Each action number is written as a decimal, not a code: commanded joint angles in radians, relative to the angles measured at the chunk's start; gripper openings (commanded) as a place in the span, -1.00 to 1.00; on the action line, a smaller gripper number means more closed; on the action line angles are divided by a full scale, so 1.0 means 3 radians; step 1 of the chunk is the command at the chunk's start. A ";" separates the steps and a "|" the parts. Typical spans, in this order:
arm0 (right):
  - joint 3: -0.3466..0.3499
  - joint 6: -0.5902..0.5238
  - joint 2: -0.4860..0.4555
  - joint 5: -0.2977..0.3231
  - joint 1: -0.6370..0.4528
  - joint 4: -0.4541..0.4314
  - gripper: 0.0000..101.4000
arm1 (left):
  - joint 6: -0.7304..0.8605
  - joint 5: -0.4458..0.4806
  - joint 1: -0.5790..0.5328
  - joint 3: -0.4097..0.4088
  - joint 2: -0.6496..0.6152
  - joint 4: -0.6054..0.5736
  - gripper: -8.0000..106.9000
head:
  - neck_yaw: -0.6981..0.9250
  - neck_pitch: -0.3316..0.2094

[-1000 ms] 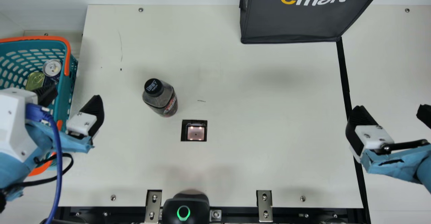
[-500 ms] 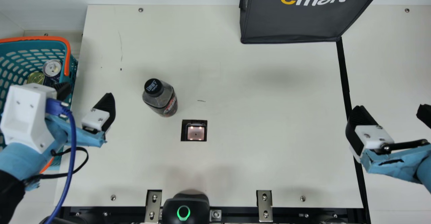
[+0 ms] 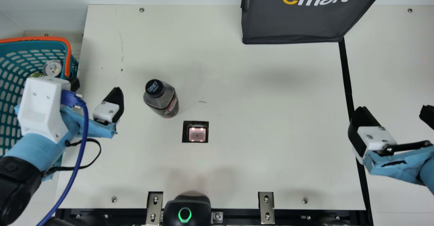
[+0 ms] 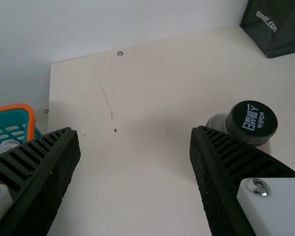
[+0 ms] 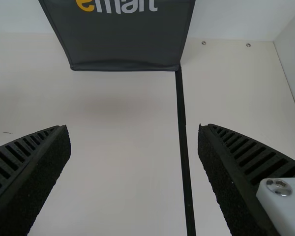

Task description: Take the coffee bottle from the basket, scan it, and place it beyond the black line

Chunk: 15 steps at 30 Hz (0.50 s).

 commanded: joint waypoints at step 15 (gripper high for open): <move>0.0000 0.0000 0.0000 0.0000 0.0000 0.0000 0.79 | -0.1398 0.0137 -0.0650 -0.0056 0.0145 0.0963 0.71 | 0.0005 -0.0091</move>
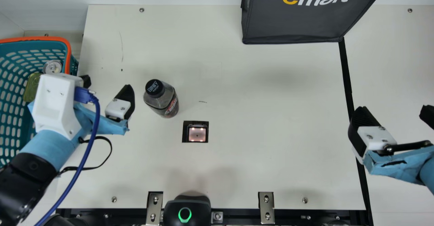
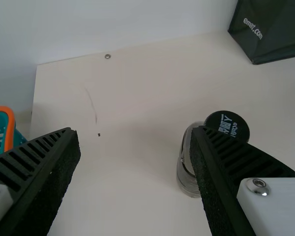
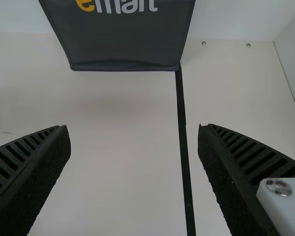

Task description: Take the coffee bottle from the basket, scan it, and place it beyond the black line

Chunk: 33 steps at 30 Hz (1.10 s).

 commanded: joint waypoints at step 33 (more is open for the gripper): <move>0.0000 0.0000 0.0000 0.0003 0.0000 0.0000 0.79 | -0.2920 0.0639 -0.1581 0.0049 0.0587 0.1798 0.71 | 0.0005 -0.0091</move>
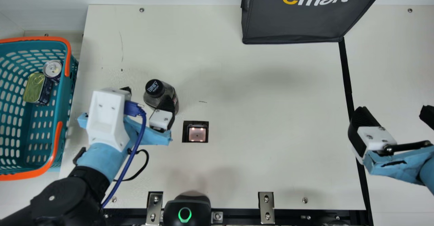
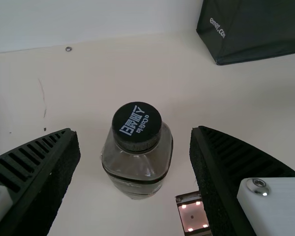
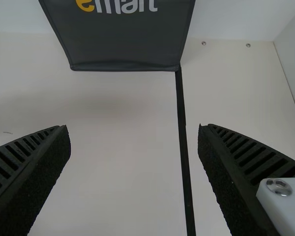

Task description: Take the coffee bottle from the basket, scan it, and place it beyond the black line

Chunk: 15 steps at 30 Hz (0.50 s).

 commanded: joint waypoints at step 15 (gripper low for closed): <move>0.0000 0.0000 0.0000 0.0000 0.0000 0.0000 0.79 | -0.0339 -0.0427 0.0400 0.0051 0.0309 0.0330 0.71 | 0.0005 -0.0091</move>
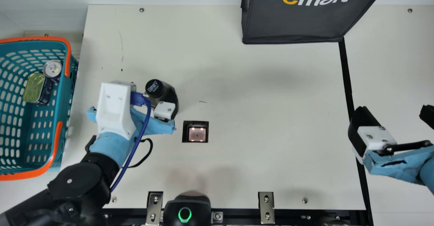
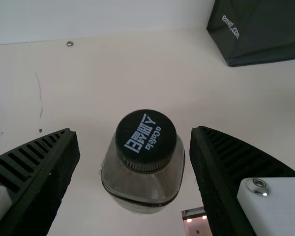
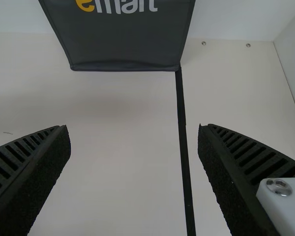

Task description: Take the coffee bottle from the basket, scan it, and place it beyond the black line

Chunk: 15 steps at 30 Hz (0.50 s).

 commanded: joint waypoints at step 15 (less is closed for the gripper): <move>0.0000 0.0000 0.0000 0.0000 0.0000 0.0000 0.79 | -0.0182 -0.0061 0.0150 -0.0091 0.0272 0.0174 0.71 | 0.0005 -0.0091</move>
